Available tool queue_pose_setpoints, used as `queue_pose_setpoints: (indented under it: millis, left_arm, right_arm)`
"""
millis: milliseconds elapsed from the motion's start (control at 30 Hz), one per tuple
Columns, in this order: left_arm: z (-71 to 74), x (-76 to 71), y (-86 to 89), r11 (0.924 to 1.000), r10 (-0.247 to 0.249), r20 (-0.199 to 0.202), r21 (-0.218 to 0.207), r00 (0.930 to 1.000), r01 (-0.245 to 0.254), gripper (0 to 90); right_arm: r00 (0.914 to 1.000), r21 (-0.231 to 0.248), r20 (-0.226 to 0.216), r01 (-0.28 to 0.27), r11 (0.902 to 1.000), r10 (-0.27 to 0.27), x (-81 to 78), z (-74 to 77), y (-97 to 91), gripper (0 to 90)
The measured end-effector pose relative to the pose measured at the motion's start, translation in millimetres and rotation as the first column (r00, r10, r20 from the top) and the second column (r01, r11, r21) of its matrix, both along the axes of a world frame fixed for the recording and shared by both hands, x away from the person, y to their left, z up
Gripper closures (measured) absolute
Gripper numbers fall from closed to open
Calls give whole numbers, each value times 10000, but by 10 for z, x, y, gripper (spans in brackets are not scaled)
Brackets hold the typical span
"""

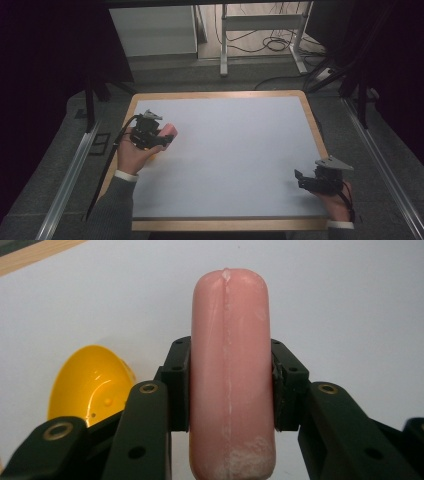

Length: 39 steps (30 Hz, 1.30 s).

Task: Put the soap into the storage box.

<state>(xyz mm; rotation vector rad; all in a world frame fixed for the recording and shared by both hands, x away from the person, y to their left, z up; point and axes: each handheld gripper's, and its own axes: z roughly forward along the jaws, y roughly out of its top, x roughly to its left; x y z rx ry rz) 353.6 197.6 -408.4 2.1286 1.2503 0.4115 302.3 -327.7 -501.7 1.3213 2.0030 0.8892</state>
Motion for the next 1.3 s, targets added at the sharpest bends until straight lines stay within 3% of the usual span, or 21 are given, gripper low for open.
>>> queue_pose_setpoints:
  millis: [667, 1300]
  left_arm:
    - [24, 70, 162, 9986, 510, 12, 162, 9987, -510, 602]
    - [-112, 186, 371, 9936, 1115, -349, 236, 9931, -1108, 602]
  right_arm:
    - [10000, -15, -1, 1, 10000, -1, 0, -1, -2, 102]
    - [10000, 24, -28, 55, 10000, -55, -1, -2, -12, 103]
